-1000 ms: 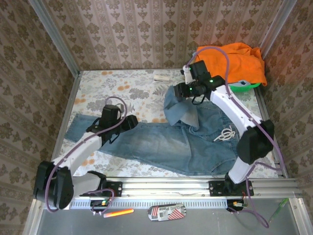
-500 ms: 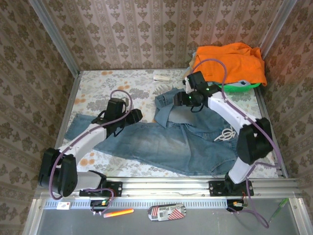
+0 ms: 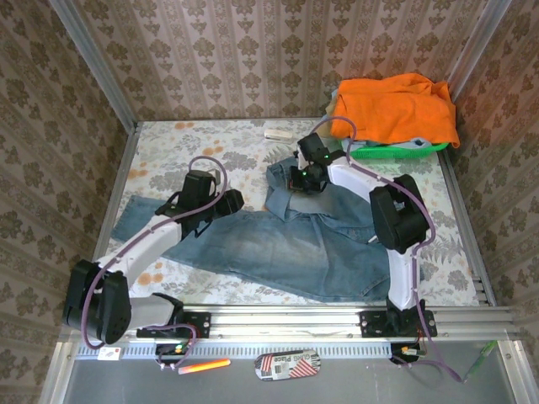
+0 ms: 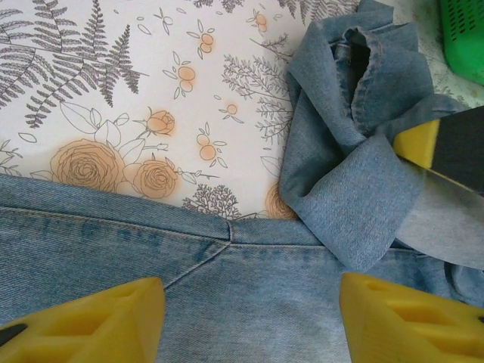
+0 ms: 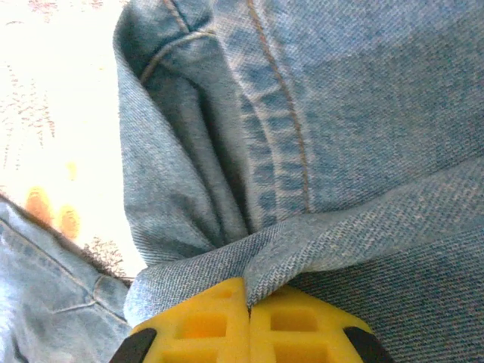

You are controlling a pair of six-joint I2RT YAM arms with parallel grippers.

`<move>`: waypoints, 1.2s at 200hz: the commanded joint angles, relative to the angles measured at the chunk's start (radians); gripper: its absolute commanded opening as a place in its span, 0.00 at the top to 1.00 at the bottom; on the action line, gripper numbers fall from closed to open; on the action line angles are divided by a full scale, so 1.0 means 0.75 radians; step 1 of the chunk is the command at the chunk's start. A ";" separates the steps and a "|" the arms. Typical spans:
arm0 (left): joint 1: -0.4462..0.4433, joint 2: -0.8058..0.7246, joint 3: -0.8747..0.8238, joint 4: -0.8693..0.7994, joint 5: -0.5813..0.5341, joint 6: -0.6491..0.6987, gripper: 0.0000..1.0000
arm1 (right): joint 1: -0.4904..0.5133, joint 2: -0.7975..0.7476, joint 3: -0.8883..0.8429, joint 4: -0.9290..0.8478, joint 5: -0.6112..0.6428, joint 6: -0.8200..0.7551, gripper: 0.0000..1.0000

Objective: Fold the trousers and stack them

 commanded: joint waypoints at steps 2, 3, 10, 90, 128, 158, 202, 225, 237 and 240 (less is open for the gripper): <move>-0.007 -0.013 -0.017 -0.010 -0.002 0.038 0.39 | -0.002 -0.227 -0.056 0.018 0.064 -0.008 1.00; -0.007 -0.013 -0.017 -0.010 -0.002 0.039 0.39 | -0.002 -0.241 -0.060 0.016 0.069 -0.009 1.00; -0.008 -0.011 -0.017 -0.004 -0.002 0.042 0.40 | -0.002 -0.328 -0.092 0.008 0.111 -0.013 1.00; -0.089 0.088 0.066 0.054 -0.006 0.054 0.41 | -0.575 -0.984 -0.659 -0.085 0.378 0.068 0.96; -0.113 0.113 0.089 0.050 0.003 0.056 0.40 | -0.788 -0.921 -0.777 -0.035 0.585 0.111 1.00; -0.121 0.105 0.079 0.041 0.008 0.067 0.39 | -0.886 -0.873 -0.752 -0.021 0.514 0.120 0.67; -0.116 0.051 0.076 -0.041 -0.044 0.094 0.35 | -0.405 -1.001 -0.504 -0.232 0.706 -0.006 0.56; -0.088 -0.007 0.040 -0.091 -0.076 0.079 0.34 | -0.122 -0.853 -0.346 -0.281 0.655 -0.119 0.51; -0.067 -0.042 0.007 -0.100 -0.070 0.070 0.33 | 0.003 -0.670 -0.249 -0.311 0.648 -0.184 0.48; -0.060 -0.050 -0.001 -0.103 -0.066 0.069 0.33 | 0.031 -0.629 -0.222 -0.323 0.653 -0.200 0.47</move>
